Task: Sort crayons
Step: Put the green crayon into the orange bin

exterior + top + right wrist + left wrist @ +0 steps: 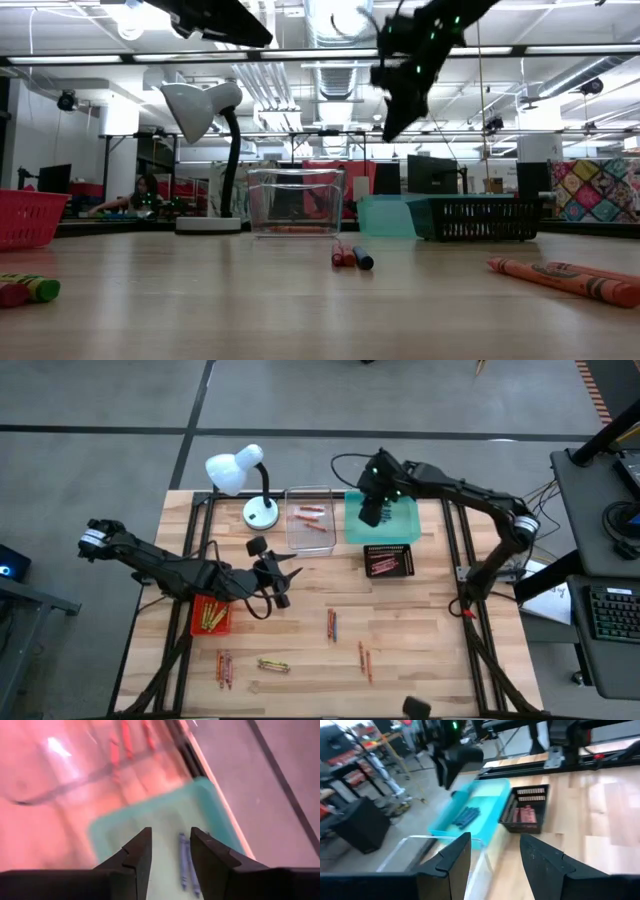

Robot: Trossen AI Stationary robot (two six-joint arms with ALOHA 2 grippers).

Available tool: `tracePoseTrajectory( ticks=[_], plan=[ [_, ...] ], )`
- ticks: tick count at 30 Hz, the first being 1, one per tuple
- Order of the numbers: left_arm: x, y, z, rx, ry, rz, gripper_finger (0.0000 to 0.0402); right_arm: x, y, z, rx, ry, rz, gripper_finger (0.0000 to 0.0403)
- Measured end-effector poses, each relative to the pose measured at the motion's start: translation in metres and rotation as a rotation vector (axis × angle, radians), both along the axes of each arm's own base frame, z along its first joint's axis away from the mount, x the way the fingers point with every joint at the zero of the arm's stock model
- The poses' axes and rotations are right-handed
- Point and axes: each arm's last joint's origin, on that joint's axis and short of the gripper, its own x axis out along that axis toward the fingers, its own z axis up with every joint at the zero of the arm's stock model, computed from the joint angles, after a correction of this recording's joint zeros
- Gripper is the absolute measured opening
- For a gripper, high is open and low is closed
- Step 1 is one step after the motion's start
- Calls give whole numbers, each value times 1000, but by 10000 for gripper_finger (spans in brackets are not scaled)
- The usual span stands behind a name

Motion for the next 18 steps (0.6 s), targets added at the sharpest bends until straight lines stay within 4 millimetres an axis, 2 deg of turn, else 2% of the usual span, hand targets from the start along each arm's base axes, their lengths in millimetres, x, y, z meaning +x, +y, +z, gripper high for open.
tracePoseTrajectory(
  ticks=[3,6,12,18],
  plan=[
    [0,-2,-1,-49,-3,-38,153,3,28,14,-8,-57,43,117],
    [0,-3,-4,-112,5,-77,153,8,59,20,0,-130,83,112],
    [-3,-11,-8,-220,19,-134,153,20,121,16,38,-228,180,102],
    [-7,-24,-10,-286,21,-177,153,27,176,8,88,-232,293,92]
  ],
)
